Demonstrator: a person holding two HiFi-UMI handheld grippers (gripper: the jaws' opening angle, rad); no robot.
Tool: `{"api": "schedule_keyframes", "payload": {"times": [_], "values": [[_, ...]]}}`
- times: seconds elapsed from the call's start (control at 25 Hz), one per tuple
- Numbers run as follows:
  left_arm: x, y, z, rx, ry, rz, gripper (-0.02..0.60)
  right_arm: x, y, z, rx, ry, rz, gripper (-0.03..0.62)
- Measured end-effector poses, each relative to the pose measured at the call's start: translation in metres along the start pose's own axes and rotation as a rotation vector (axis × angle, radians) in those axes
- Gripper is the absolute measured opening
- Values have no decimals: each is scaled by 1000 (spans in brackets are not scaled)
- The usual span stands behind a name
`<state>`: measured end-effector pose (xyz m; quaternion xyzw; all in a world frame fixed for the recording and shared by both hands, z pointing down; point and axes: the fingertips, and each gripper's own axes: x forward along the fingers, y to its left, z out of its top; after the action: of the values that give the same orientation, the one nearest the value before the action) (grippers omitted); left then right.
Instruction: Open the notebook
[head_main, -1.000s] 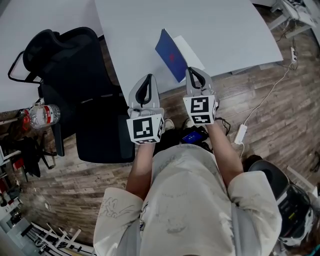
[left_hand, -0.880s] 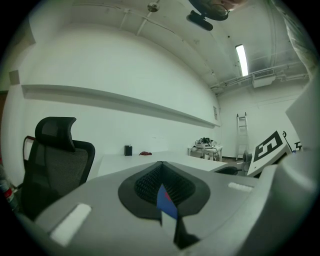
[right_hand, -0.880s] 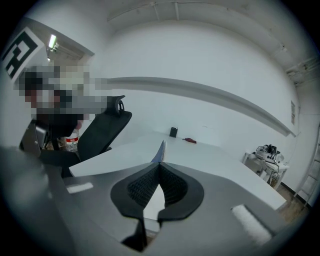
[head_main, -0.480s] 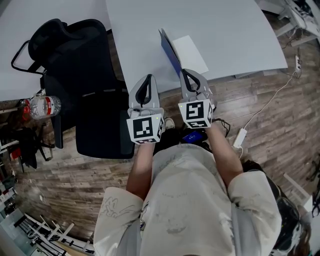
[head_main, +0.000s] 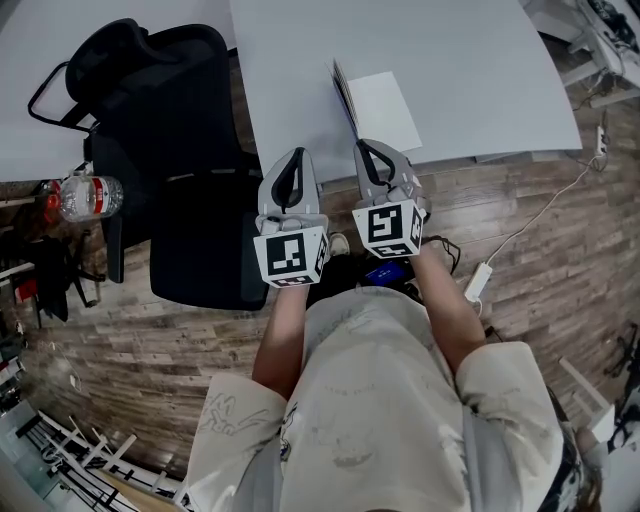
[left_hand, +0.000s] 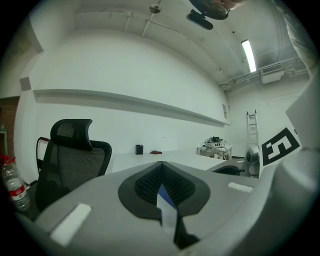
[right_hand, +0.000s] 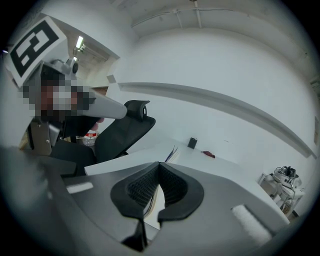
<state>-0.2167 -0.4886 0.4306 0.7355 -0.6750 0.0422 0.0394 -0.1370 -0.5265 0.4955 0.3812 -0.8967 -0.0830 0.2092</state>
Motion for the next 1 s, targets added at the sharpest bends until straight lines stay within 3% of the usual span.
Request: {"api": "schedule_keyframes", "payload": {"times": [1.0], "values": [[-50,71,2,-6,2,91,15,32,105,26,-174,25,199,6]]}}
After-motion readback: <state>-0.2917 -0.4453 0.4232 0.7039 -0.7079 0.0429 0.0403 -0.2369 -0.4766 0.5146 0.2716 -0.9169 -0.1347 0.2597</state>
